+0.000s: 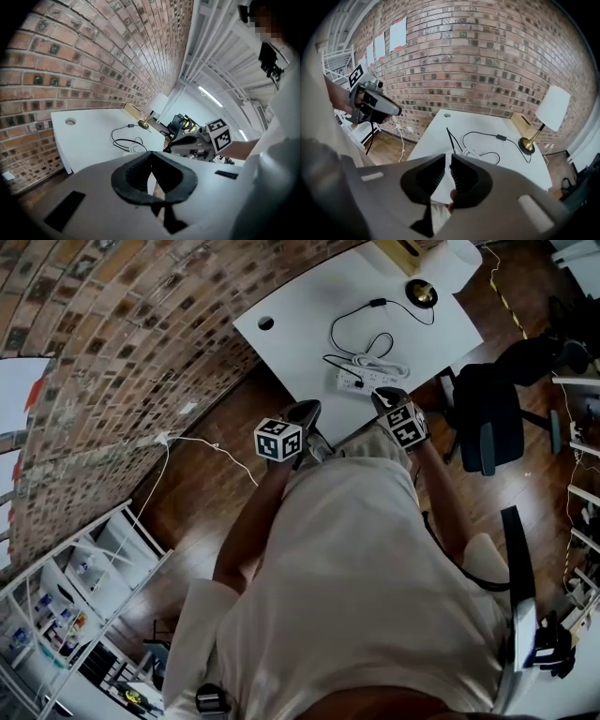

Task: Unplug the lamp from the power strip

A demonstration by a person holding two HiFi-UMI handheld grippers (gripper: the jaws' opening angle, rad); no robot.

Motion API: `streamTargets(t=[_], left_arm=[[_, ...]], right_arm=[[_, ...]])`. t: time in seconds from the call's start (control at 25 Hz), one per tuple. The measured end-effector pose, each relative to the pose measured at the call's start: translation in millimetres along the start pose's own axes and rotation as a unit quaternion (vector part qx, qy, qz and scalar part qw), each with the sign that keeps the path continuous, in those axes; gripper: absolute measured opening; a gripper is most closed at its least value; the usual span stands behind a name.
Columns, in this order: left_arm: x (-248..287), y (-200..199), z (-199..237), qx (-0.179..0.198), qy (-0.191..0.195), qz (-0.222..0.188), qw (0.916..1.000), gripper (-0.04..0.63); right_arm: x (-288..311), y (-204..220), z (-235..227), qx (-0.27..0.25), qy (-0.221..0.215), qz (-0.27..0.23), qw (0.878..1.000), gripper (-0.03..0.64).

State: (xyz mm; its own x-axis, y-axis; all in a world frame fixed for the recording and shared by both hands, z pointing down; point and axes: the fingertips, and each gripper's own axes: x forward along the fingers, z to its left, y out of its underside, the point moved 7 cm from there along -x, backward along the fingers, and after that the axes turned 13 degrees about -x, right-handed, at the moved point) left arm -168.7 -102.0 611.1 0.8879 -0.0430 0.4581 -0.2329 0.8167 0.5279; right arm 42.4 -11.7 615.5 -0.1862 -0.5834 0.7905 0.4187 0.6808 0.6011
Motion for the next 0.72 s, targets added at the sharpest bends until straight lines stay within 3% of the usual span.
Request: streamTargets(t=[0.32,0.72], left_arm=[[46,9,-1,-0.011,-0.044,0.017,0.9988,0.005],[121,29,23,-0.026,-0.122,0.061,0.9903,0.005]], right_arm=[[23,11,-16,-0.033,-0.066,0.018,0.997,0.038],[68,19,-30,-0.115,-0.152,0.049,0.980,0.041]])
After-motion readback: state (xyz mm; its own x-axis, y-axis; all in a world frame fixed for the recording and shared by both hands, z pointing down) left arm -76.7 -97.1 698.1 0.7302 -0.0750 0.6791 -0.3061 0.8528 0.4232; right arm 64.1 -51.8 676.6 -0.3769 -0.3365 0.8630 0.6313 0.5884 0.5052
